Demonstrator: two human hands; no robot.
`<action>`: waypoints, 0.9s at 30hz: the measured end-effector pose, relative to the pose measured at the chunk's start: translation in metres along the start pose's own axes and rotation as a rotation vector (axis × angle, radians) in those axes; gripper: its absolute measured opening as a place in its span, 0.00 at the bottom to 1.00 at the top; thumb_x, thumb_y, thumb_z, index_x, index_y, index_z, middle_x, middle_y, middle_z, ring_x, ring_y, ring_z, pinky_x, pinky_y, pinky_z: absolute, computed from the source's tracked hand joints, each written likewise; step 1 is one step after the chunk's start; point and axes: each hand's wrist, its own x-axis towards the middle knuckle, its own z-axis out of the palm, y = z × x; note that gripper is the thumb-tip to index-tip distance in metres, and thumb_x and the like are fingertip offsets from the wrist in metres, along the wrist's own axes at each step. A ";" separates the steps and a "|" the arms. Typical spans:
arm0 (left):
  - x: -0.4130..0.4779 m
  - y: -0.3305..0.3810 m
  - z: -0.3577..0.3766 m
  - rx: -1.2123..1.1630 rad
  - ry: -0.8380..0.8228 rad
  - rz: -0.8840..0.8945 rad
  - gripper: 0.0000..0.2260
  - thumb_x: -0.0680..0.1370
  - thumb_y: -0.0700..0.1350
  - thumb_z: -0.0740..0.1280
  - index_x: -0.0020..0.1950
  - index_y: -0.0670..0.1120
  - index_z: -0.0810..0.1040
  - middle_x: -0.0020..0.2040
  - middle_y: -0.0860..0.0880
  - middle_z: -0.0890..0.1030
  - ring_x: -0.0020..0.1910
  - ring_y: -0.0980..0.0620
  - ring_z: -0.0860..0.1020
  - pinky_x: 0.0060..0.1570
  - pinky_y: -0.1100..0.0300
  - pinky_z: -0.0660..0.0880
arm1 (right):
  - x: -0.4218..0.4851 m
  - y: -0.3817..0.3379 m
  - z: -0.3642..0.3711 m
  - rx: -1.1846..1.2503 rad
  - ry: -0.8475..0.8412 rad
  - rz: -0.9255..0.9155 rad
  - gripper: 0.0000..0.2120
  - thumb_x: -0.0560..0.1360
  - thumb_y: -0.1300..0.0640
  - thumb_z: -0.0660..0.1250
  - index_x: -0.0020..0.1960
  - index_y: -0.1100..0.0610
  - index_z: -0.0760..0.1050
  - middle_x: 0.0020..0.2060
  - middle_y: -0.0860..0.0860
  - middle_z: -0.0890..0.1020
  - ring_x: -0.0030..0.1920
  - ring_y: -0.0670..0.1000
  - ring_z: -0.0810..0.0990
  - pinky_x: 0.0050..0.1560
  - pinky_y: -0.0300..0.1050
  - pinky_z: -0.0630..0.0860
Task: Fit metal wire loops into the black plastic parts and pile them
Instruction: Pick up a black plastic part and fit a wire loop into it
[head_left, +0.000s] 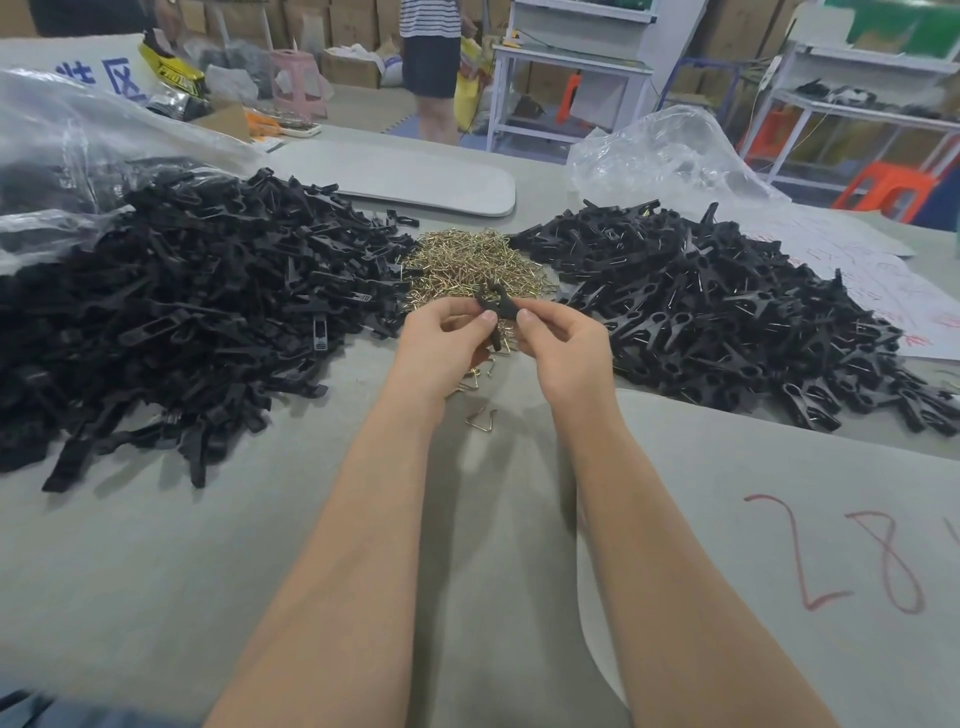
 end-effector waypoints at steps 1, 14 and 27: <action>0.000 0.000 0.000 0.003 0.001 -0.001 0.06 0.77 0.37 0.67 0.44 0.47 0.76 0.39 0.48 0.79 0.40 0.52 0.78 0.50 0.55 0.78 | 0.000 0.000 0.000 -0.003 0.012 0.000 0.09 0.77 0.66 0.63 0.54 0.63 0.79 0.44 0.54 0.81 0.47 0.50 0.80 0.57 0.49 0.77; 0.003 -0.004 -0.002 -0.017 -0.023 0.008 0.04 0.77 0.37 0.68 0.45 0.46 0.77 0.39 0.48 0.80 0.39 0.53 0.80 0.46 0.62 0.79 | 0.001 0.001 -0.001 0.012 -0.018 0.010 0.08 0.76 0.66 0.64 0.53 0.61 0.79 0.42 0.53 0.82 0.45 0.50 0.80 0.56 0.49 0.78; 0.000 -0.002 -0.002 0.005 -0.035 0.031 0.05 0.77 0.37 0.68 0.45 0.47 0.77 0.38 0.50 0.81 0.39 0.55 0.81 0.46 0.62 0.79 | 0.001 -0.001 -0.002 0.023 -0.007 -0.006 0.06 0.76 0.65 0.65 0.49 0.57 0.78 0.38 0.50 0.81 0.41 0.47 0.79 0.52 0.43 0.78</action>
